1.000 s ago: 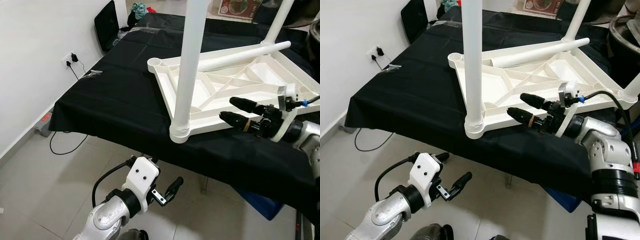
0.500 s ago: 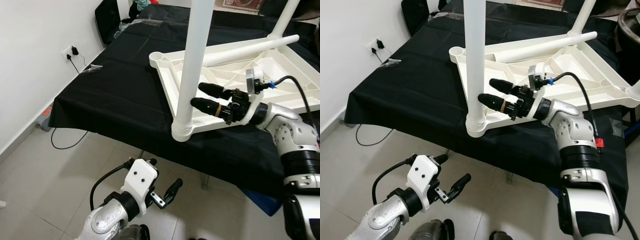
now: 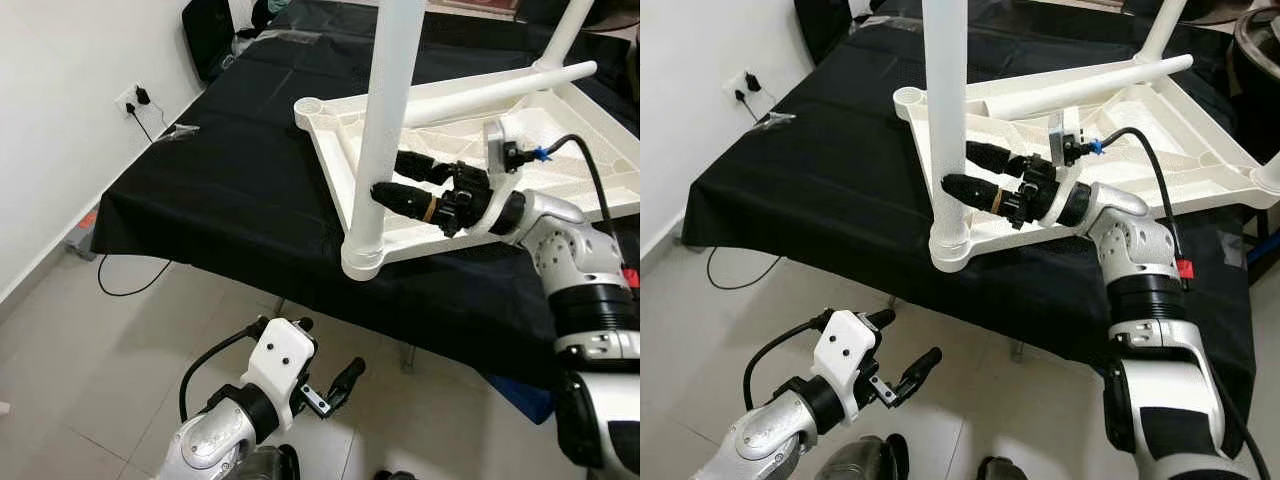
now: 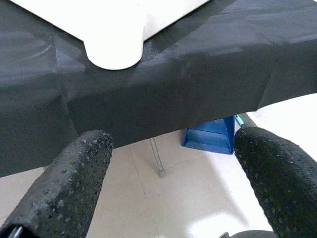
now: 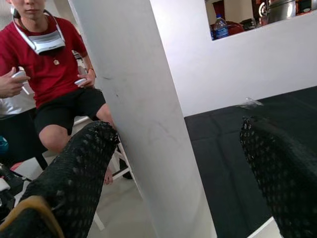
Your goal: Building children table
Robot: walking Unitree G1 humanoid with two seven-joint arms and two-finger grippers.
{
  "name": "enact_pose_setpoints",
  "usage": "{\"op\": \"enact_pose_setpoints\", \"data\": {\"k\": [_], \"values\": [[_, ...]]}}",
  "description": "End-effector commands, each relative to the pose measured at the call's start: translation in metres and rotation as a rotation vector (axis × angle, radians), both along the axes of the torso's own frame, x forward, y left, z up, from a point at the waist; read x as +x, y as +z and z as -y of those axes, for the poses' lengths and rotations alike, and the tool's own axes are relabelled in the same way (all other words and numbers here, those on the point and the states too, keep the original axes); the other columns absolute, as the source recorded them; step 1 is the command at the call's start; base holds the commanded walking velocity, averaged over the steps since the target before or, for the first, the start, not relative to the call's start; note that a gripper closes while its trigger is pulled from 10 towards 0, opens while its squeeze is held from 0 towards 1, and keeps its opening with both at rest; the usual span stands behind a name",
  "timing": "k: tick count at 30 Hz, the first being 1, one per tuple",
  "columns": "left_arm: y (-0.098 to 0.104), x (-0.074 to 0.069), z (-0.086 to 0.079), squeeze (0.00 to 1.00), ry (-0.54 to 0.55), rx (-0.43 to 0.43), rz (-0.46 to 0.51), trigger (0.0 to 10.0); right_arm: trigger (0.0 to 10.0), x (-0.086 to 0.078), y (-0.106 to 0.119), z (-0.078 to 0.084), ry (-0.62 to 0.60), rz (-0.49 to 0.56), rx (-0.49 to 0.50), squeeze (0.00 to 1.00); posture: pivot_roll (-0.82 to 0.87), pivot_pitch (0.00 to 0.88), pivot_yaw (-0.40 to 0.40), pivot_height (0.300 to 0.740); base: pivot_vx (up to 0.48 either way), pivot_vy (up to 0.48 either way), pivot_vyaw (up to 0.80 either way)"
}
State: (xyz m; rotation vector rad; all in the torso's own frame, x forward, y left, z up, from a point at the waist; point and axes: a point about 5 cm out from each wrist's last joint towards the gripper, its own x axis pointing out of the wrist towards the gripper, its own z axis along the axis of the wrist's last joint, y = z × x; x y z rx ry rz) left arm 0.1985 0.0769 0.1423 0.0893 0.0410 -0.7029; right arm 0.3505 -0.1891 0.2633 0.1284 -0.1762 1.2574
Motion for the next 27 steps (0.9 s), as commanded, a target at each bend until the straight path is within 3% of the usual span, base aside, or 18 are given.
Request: {"op": "enact_pose_setpoints", "data": {"k": [1, 15, 27], "values": [[-0.001, -0.005, 0.001, 0.0, -0.009, 0.003, -0.013, 10.0, 10.0, -0.001, 0.0, -0.002, 0.026, 0.009, 0.002, 0.0, 0.19, 0.249, -0.009, 0.74, 0.0, 0.0, 0.0], [-0.001, -0.006, 0.001, 0.0, -0.013, 0.003, -0.018, 10.0, 10.0, -0.004, 0.002, -0.018, 0.091, 0.044, -0.01, 0.0, 0.2, 0.243, -0.011, 0.74, 0.0, 0.0, 0.0], [-0.001, -0.006, 0.001, 0.0, -0.014, 0.004, -0.019, 10.0, 10.0, -0.002, 0.008, -0.039, 0.077, 0.109, -0.055, 0.0, 0.2, 0.25, -0.014, 0.74, 0.0, 0.0, 0.0]]}}
